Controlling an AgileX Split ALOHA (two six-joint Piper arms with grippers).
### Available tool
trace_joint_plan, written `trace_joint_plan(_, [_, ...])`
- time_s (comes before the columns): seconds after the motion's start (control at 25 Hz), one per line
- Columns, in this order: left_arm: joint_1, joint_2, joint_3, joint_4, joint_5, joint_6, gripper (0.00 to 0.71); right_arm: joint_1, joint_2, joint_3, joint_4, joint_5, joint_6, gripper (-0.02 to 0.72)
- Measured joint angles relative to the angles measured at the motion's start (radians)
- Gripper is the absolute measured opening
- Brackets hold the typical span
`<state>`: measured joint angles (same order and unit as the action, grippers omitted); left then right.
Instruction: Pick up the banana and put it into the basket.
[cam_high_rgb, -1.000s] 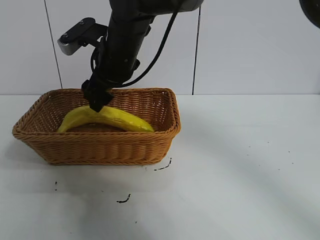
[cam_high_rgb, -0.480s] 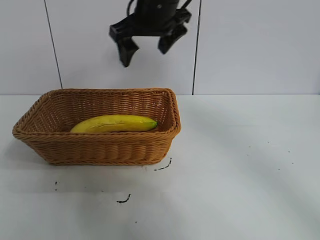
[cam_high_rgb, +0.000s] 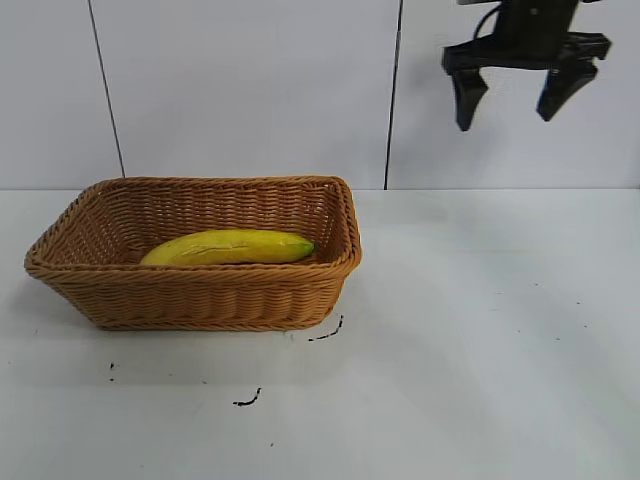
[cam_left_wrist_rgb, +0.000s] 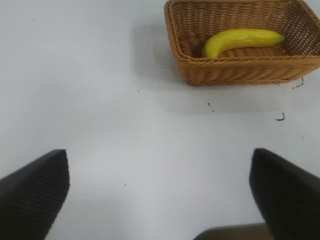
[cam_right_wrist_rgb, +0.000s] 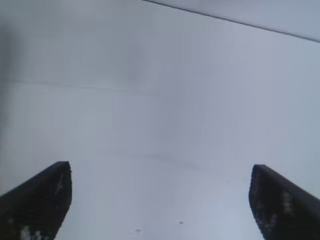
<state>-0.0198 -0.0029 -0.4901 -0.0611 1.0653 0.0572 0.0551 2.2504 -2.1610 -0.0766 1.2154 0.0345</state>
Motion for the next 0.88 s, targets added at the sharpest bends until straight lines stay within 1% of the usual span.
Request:
trace_joint_plan(0.24, [0.000,0.000,0.000,0.000,0.000,0.000,0.695,0.002,-0.065,0.015,0.007,0.001,-0.001,0.689])
trace_joint_plan(0.36, [0.000,0.000,0.000,0.000,0.000,0.000,0.695,0.002,-0.136,0.075,0.009,0.001,-0.001,0.689])
trace_joint_plan(0.6, [0.000,0.000,0.000,0.000,0.000,0.000,0.695,0.002,-0.349,0.327,0.031,0.000,-0.004,0.689])
trace_joint_plan(0.72, [0.000,0.000,0.000,0.000,0.000,0.000,0.695,0.002,-0.486,0.493,0.046,0.000,-0.004,0.689])
trace_joint_plan(0.88, [0.000,0.000,0.000,0.000,0.000,0.000,0.695,0.002,-0.664,0.725,0.049,0.000,-0.004,0.689])
